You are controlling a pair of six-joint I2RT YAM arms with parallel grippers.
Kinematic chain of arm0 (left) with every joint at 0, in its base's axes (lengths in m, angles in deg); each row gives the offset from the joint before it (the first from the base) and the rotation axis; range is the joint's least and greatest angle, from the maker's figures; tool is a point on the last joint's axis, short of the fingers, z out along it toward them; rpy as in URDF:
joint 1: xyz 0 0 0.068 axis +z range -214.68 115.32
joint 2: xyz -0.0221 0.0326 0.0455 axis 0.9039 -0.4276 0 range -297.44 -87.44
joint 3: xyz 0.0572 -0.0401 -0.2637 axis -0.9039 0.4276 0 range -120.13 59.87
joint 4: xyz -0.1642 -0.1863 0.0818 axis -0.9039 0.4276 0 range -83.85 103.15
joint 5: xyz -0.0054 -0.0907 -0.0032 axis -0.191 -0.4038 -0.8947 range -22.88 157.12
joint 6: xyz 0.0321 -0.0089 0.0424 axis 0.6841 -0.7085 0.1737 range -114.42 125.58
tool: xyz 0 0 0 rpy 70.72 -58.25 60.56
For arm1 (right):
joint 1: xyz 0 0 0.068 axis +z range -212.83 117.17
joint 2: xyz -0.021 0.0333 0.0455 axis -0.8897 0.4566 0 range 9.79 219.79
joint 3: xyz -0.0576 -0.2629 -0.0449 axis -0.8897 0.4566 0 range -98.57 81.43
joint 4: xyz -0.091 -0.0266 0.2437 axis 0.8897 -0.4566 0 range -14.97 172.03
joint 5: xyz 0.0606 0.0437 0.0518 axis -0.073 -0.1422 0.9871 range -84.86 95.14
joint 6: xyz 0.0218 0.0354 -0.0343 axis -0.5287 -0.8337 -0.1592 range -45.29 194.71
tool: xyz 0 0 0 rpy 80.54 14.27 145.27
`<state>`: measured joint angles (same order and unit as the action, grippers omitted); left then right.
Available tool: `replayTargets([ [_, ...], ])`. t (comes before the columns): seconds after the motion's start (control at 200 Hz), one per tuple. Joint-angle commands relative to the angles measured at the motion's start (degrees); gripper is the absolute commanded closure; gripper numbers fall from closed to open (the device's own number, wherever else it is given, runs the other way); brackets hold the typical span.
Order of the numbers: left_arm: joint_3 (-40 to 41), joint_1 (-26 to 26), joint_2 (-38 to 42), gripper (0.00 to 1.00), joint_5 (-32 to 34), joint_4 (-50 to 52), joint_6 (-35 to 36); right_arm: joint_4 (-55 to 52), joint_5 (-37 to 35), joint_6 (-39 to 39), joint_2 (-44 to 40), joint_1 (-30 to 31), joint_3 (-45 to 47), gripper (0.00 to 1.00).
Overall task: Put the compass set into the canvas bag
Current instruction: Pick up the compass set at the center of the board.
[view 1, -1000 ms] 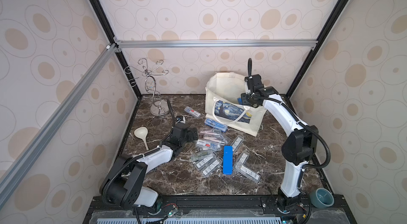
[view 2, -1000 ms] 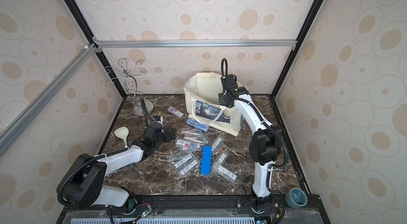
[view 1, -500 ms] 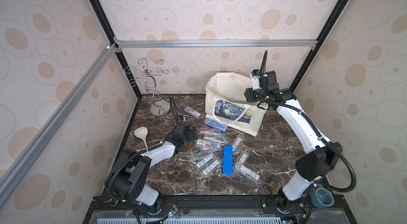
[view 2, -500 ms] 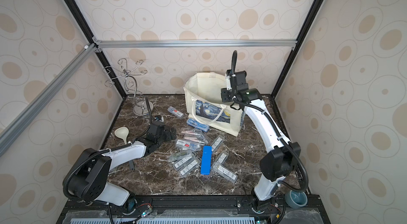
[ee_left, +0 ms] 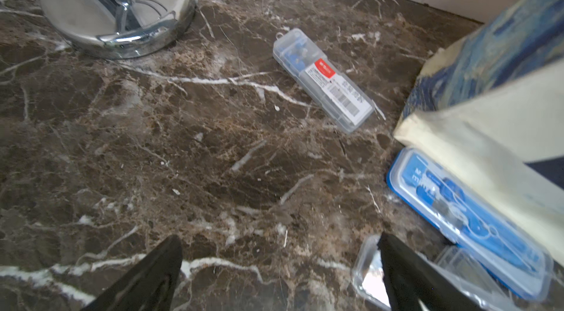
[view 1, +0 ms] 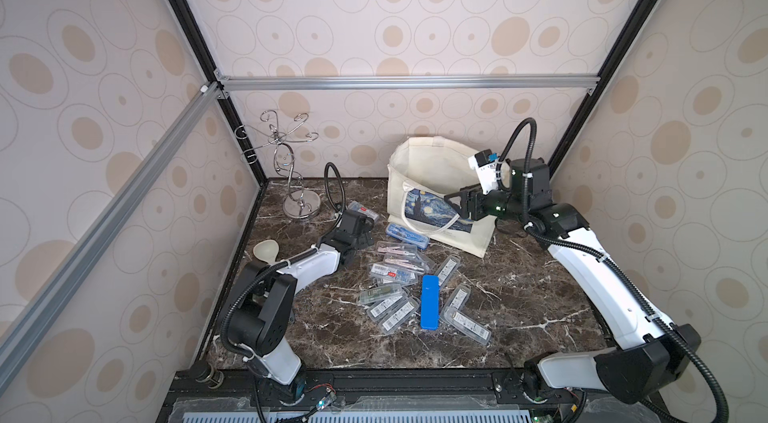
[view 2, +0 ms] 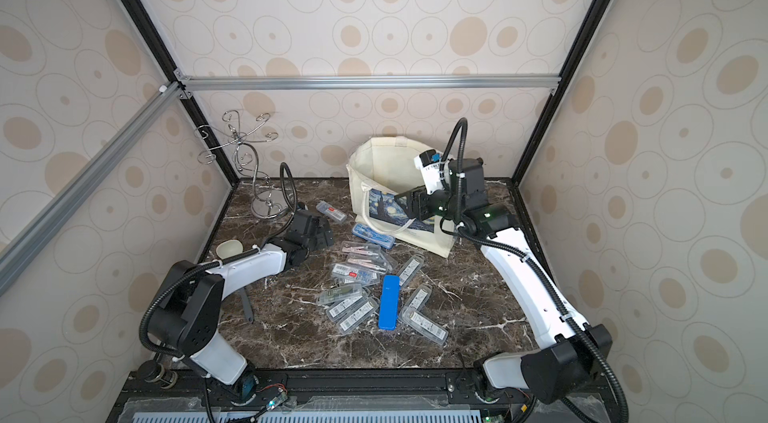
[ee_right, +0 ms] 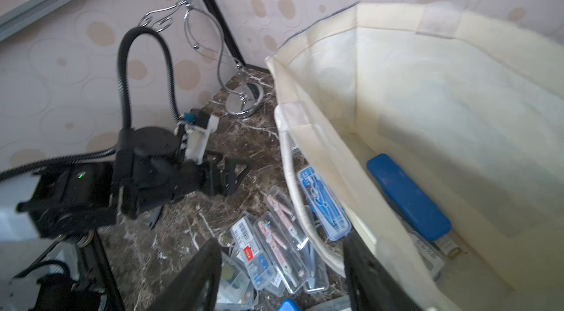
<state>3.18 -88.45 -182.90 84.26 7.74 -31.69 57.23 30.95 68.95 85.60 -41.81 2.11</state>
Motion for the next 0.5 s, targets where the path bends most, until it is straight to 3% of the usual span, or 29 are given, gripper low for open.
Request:
replayTargets([
  [0.0,-4.87,1.48,-3.49,0.0,2.93,3.22,-3.93,4.51,5.43,1.7,-3.64,2.79,4.85,0.31],
  [0.245,-17.28,2.67,-14.68,0.0,2.52,5.44,-5.41,5.45,4.05,1.86,-7.99,7.37,12.92,0.3],
  [0.495,-30.2,3.6,-26.04,0.0,1.04,10.29,-8.72,10.17,3.11,0.03,-11.5,8.35,20.21,0.3],
])
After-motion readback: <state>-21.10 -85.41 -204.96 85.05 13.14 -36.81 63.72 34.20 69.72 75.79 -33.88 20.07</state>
